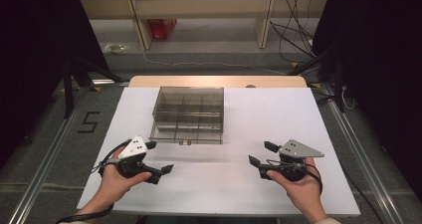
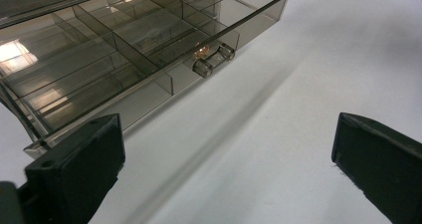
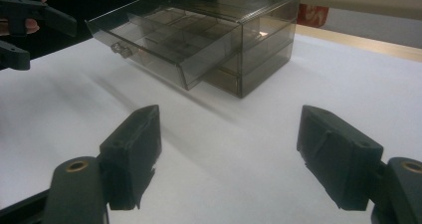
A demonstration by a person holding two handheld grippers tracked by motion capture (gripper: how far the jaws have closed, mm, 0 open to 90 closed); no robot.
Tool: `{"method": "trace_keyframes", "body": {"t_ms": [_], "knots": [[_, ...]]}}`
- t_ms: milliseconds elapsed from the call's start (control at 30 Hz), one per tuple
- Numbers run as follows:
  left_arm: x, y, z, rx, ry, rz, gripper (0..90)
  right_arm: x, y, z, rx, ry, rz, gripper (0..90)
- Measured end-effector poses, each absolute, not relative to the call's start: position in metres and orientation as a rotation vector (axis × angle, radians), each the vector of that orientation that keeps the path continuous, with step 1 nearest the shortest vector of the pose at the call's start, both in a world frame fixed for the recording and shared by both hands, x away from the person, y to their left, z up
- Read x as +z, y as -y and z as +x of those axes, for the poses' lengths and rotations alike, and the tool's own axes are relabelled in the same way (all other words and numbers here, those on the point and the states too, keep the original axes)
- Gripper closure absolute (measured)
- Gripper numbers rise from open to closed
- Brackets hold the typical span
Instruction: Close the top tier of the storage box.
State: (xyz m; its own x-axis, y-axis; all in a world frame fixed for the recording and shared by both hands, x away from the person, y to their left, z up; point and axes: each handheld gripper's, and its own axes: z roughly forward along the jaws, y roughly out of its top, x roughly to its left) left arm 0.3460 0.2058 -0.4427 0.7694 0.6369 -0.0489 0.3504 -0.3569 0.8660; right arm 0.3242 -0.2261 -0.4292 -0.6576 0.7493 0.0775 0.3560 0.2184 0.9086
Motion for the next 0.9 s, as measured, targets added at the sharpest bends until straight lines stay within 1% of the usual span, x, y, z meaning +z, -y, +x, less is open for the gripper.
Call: {"method": "trace_keyframes", "body": {"t_ms": [167, 333, 567, 633, 900], "knots": [[-0.4401, -0.2011, 0.3456, 0.381, -0.743, 1.975, 1.5, -0.4312, 0.2302, 0.3234, 1.417, -2.12, 1.038, 26.4], [-0.4381, -0.2001, 0.3477, 0.408, -0.747, 1.957, 7.5, -0.4338, 0.2322, 0.3245, 1.427, -2.116, 1.053, 26.4], [-0.4411, -0.1994, 0.3496, 0.412, -0.753, 1.963, 12.1, -0.4367, 0.2349, 0.3265, 1.421, -2.117, 1.074, 26.4], [-0.4408, -0.1998, 0.3496, 0.425, -0.755, 1.962, 15.1, -0.4366, 0.2347, 0.3264, 1.42, -2.118, 1.074, 26.4], [-0.4407, -0.1999, 0.3474, 0.432, -0.756, 1.969, 22.0, -0.4368, 0.2338, 0.3272, 1.407, -2.125, 1.077, 26.5]]}}
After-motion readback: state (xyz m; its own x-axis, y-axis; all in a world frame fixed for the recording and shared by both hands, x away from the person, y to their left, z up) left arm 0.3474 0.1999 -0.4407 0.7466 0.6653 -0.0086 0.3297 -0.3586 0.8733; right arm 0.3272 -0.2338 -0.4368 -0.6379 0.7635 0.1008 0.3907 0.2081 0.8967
